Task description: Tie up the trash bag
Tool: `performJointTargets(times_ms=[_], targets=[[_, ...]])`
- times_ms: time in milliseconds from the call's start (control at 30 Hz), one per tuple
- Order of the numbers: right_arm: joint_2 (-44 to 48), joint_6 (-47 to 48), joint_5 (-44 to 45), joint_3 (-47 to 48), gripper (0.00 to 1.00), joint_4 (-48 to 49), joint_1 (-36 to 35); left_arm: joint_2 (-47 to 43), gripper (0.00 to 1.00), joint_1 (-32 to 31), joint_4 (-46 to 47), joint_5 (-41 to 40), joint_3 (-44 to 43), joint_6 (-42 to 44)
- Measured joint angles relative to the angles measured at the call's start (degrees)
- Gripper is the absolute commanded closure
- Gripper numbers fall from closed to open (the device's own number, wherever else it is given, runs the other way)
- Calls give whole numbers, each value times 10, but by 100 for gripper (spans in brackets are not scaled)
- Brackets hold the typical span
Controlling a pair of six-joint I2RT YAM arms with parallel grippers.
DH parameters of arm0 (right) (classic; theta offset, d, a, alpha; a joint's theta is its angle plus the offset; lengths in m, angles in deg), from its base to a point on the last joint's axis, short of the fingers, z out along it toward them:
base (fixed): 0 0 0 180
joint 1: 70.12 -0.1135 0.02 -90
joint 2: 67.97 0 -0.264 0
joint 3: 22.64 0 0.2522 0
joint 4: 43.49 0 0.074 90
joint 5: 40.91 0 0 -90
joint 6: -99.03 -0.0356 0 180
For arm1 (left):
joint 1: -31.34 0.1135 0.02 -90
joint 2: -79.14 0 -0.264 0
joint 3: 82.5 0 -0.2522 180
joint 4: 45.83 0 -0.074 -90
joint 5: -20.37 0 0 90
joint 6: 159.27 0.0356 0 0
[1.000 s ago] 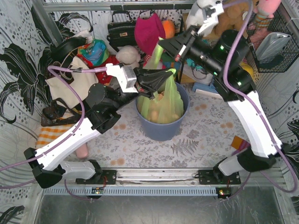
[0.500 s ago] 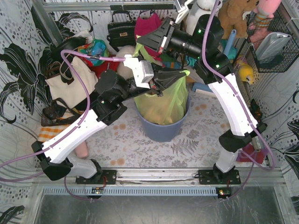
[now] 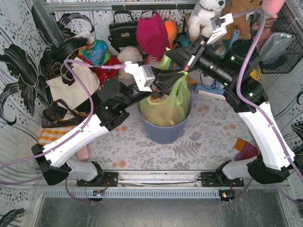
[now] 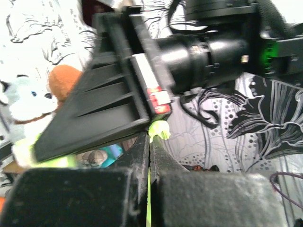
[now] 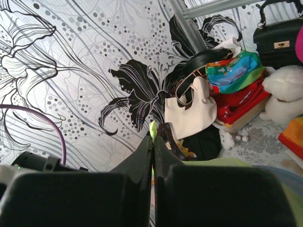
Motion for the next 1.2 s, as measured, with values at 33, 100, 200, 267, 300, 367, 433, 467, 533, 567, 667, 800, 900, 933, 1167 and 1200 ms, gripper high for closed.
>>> performJointTargets(times_ms=[33, 100, 200, 267, 300, 367, 433, 467, 533, 567, 667, 800, 900, 933, 1167, 1200], targets=[[11, 0, 7, -11, 100, -1, 0, -5, 100, 1, 3, -9, 7, 0], [31, 0, 20, -31, 100, -1, 0, -15, 99, 3, 15, -22, 20, 0], [47, 0, 33, -49, 100, 2, 0, -24, 94, 5, 24, -33, 25, -1], [48, 0, 35, -49, 100, 5, 0, -26, 91, 5, 27, -36, 25, -2], [47, 0, 34, -49, 100, 6, 0, -26, 91, 5, 28, -36, 25, -2], [42, 0, 34, -47, 100, 7, 0, -26, 86, 5, 29, -38, 25, -2], [35, 0, 34, -42, 100, 11, 0, -26, 66, 5, 29, -43, 25, -2], [33, 0, 34, -42, 100, 14, 0, -26, 55, 6, 29, -45, 25, -3], [32, 0, 39, -42, 100, 18, 1, -26, 46, 6, 27, -47, 25, -3], [32, 0, 40, -42, 100, 19, 2, -27, 45, 6, 26, -50, 25, -3], [33, 0, 39, -42, 100, 19, 2, -31, 44, 6, 24, -61, 25, -1], [33, 0, 37, -42, 100, 19, 2, -51, 43, 16, 8, -80, 25, 0], [32, 2, 36, -42, 100, 18, 2, -74, 41, 50, -4, -77, 25, -9], [32, 3, 36, -42, 100, 17, 2, -81, 40, 71, -5, -67, 25, -18], [27, 13, 26, -25, 100, 14, 2, -65, 33, 226, 25, 105, 7, -138], [24, 14, 22, -19, 100, 15, 2, -52, 32, 237, 37, 139, 2, -162]])
